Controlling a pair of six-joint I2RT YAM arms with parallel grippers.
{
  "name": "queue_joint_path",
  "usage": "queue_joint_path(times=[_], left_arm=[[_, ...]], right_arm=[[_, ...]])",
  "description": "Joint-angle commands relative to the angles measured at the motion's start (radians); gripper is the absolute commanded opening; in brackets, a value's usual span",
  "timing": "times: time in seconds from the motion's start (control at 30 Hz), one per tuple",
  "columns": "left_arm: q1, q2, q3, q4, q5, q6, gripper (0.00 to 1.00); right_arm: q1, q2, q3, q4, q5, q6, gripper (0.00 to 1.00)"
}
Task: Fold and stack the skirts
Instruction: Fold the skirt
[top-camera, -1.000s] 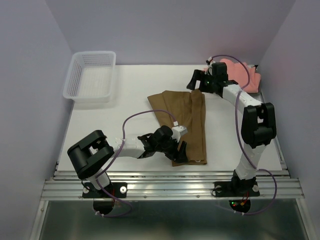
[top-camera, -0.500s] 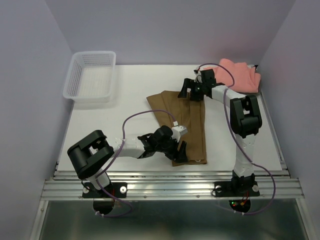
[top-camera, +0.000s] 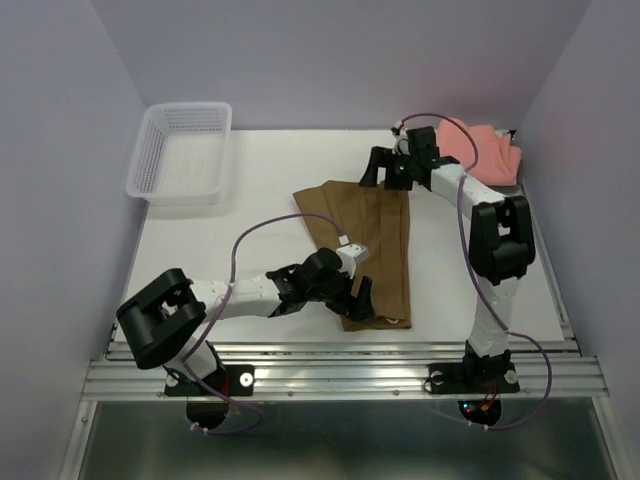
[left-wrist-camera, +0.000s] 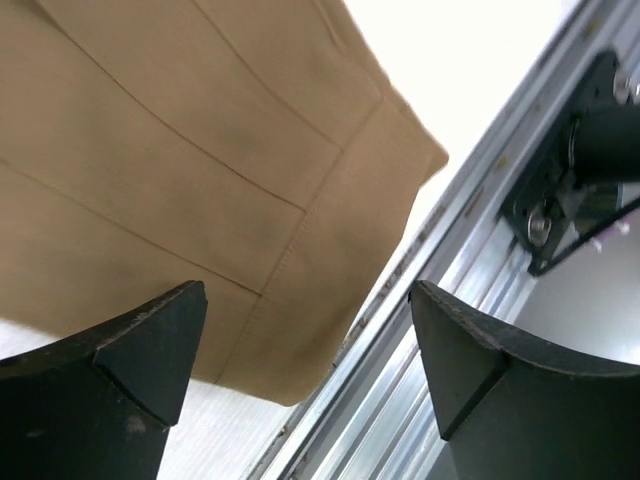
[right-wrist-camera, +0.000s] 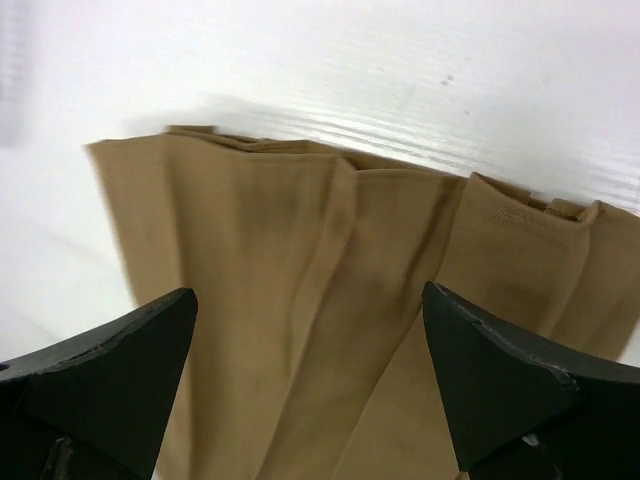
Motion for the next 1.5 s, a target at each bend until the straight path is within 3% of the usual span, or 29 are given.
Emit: queue_joint_path(times=[0.0,0.23,0.3,0.47,0.67,0.8,1.07,1.3,1.47], left_arm=[[0.001,-0.140,0.078,-0.055,-0.181,0.036,0.96],[0.007,-0.270,0.159,-0.150,-0.488,0.076,0.99],[0.037,-0.266,0.194,-0.184,-0.543,0.066,0.99],[0.157,-0.195,0.295,-0.207,-0.510,0.036,0.99],[0.368,0.022,0.429,-0.172,-0.315,0.075,0.99],[0.386,0.199,0.617,-0.164,-0.260,0.183,0.99],[0.442,0.510,0.866,-0.219,-0.129,0.237,0.99],[0.505,0.575,0.785,-0.189,-0.062,0.182,0.99],[0.527,0.518,0.664,-0.149,-0.128,0.141,0.99]], right_arm=[[0.003,-0.251,-0.046,0.034,-0.058,-0.031,1.00],[0.003,-0.583,-0.334,0.071,0.067,0.047,1.00],[0.003,-0.659,-0.495,0.116,0.055,0.122,1.00],[0.035,-0.910,-0.865,0.147,-0.008,0.260,1.00],[0.160,-1.033,-1.080,0.126,-0.029,0.336,1.00],[0.255,-1.001,-1.111,0.065,0.038,0.330,1.00],[0.255,-0.828,-1.031,-0.007,0.213,0.285,1.00],[0.255,-0.617,-0.872,-0.038,0.290,0.138,1.00],[0.235,-0.549,-0.800,-0.044,0.317,0.029,1.00]])
